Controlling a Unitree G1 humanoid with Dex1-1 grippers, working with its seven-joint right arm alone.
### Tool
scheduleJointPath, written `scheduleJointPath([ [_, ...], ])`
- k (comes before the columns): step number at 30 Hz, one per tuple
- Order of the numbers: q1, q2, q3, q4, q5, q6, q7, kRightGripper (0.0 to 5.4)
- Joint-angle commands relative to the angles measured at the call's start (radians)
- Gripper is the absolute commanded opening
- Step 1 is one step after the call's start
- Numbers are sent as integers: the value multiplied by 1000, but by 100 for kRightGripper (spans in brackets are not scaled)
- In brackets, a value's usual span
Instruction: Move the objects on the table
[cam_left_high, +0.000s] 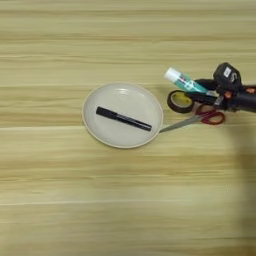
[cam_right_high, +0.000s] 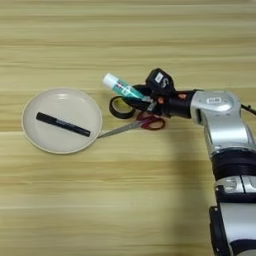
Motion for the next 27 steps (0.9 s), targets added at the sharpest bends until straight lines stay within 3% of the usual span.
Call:
scheduleJointPath([
  [1, -66, -56, -19, -15, 4, -44, -21, 167],
  [15, -47, -70, -29, 15, 24, -96, 44, 167],
  [27, -45, -86, -14, 127, -7, -234, 72, 167],
])
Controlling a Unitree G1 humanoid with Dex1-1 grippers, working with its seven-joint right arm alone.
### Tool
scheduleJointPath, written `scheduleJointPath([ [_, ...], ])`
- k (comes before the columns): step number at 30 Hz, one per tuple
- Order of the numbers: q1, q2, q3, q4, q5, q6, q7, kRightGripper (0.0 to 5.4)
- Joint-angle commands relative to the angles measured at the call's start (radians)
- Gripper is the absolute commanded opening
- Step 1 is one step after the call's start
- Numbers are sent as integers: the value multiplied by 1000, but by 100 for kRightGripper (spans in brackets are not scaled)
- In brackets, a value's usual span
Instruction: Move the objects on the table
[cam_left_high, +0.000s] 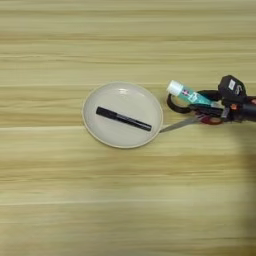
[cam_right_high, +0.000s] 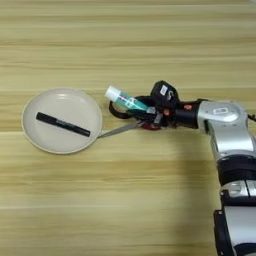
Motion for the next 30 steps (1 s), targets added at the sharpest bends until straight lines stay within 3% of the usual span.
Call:
scheduleJointPath([
  [1, -68, -66, -11, 6, -7, -66, -19, 167],
  [10, -55, -92, -11, 83, -23, -147, 8, 167],
  [30, 15, -131, -10, 108, -24, -201, 72, 167],
])
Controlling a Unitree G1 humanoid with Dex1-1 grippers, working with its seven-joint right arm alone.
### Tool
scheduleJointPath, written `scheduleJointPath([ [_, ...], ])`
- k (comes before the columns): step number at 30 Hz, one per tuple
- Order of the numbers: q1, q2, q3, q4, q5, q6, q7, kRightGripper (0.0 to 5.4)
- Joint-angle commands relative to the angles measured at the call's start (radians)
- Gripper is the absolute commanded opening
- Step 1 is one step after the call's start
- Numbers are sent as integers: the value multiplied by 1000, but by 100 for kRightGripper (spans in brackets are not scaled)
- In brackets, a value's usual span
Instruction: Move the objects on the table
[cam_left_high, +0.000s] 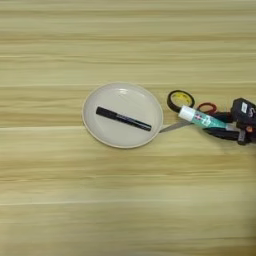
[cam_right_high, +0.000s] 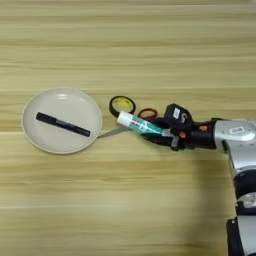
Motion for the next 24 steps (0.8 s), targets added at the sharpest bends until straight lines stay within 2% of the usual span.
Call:
scheduleJointPath([
  [1, -39, -67, -13, -40, 10, -21, -14, 167],
  [24, -8, -29, 44, -14, -12, -48, 4, 167],
])
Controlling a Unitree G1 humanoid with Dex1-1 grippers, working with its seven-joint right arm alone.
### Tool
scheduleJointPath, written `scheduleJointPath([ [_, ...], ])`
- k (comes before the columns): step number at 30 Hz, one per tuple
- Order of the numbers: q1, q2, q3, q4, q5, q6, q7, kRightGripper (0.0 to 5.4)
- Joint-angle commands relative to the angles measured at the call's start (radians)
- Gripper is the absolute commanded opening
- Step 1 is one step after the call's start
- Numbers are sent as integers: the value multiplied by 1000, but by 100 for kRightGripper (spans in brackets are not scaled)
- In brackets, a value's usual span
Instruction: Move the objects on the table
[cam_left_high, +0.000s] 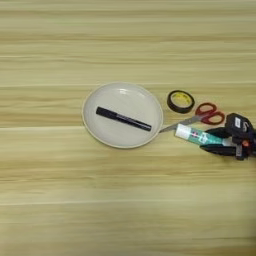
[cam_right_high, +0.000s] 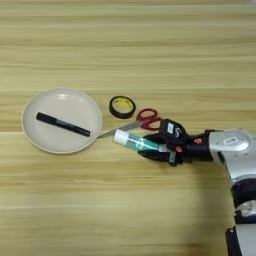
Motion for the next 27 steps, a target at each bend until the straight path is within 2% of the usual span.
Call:
scheduleJointPath([
  [1, -50, -35, -12, -24, 9, -16, -34, 167],
  [13, -56, -31, -16, -16, 17, -12, -32, 167],
  [20, -61, -34, -17, -14, 21, -15, -34, 276],
  [27, -77, -32, -34, -27, 46, -16, -31, 363],
])
